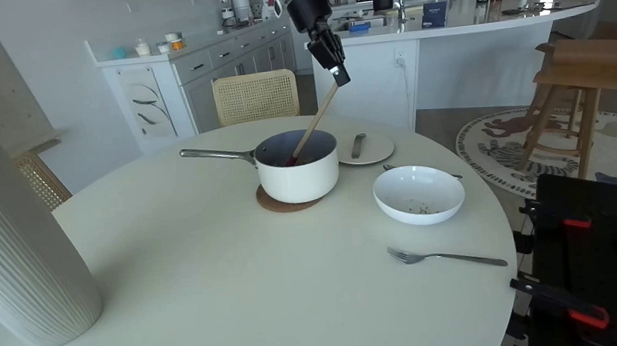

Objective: Take the broccoli from the white bowl and put it in the white pot then take the wooden spatula out of the pot and put it on the table then put the white lid on the pot

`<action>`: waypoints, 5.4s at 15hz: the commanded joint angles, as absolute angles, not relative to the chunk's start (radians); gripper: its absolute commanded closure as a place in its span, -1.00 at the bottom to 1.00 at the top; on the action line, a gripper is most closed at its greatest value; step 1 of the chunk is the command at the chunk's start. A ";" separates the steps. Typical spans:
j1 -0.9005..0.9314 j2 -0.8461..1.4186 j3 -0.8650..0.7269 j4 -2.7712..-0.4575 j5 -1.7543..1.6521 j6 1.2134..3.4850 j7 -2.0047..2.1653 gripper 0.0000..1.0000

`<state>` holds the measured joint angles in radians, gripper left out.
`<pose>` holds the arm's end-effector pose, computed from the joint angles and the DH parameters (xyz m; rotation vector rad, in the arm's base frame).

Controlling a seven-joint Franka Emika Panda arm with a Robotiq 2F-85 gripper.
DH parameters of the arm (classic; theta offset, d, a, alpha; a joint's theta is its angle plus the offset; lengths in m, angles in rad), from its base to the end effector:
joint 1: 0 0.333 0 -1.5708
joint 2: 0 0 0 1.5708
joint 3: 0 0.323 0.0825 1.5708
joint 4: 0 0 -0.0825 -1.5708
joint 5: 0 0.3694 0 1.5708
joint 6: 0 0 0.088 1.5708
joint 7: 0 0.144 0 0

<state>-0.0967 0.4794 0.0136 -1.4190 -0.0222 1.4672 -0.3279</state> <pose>0.6157 -0.0559 0.3732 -2.9775 -0.3699 0.6481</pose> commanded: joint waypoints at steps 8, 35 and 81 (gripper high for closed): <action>-0.155 0.369 0.005 -1.569 0.019 1.574 -0.429 0.93; -0.042 0.242 0.009 -1.767 0.063 1.716 -0.442 0.93; -0.111 0.477 -0.041 -1.494 0.024 1.508 -0.205 0.93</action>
